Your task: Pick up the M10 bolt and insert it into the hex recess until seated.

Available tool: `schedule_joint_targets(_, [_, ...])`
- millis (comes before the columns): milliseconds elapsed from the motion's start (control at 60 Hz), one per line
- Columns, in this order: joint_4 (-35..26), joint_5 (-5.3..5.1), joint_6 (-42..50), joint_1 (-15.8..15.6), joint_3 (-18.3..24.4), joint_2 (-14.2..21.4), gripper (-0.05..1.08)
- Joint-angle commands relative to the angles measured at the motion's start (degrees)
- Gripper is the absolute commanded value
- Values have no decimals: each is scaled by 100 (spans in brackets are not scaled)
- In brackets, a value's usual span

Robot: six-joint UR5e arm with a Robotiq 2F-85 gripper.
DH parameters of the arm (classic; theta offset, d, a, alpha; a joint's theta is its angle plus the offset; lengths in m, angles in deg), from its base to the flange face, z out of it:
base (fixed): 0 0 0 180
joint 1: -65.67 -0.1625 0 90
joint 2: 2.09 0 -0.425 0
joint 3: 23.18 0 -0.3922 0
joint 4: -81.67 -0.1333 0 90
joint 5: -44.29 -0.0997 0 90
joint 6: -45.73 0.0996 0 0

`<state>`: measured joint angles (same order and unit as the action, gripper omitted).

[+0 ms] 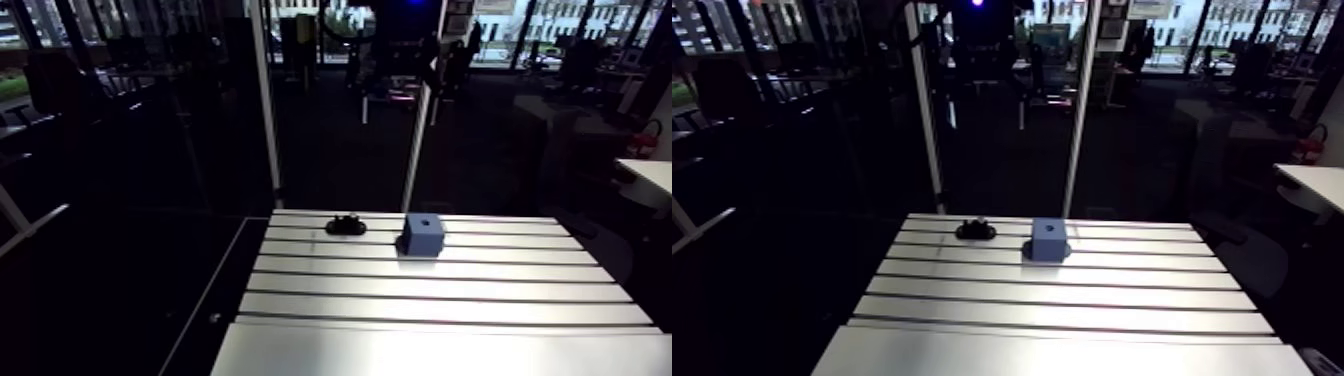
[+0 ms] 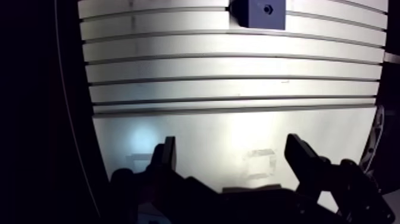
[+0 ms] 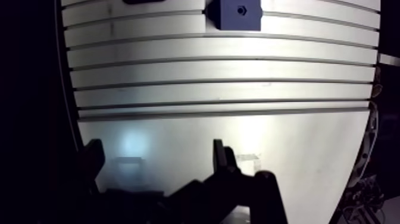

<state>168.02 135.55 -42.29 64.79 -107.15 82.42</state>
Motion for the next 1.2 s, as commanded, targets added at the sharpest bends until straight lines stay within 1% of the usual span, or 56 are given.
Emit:
schedule_joint_targets(17, [773, 19, 32, 0, -227, -138, 0])
schedule_joint_targets(50, [918, 19, 35, 0, -260, -222, 0])
schedule_joint_targets(200, [1370, 10, 26, -7, -422, -389, 0])
schedule_joint_targets(267, [1581, 19, 26, -66, -534, -452, 0])
schedule_joint_targets(300, [1839, 28, 35, -117, -617, -522, 0])
schedule_joint_targets(317, [1839, 28, 35, -117, -617, -522, 0])
schedule_joint_targets(400, [2205, 45, 26, -206, -684, -635, 0])
schedule_joint_targets(517, [2448, 38, 26, -269, -728, -743, 0])
schedule_joint_targets(617, [2870, 36, 3, -357, -830, -902, 0])
schedule_joint_targets(767, [3364, 28, -32, -385, -995, -1025, 0])
schedule_joint_targets(817, [3716, 11, -44, -386, -1112, -1120, 0])
schedule_joint_targets(867, [3881, 19, -44, -379, -1181, -1182, 0])
schedule_joint_targets(1017, [4112, 20, -85, -378, -1247, -1289, 0])
schedule_joint_targets(1200, [4527, 19, -193, -378, -1266, -1551, 1])
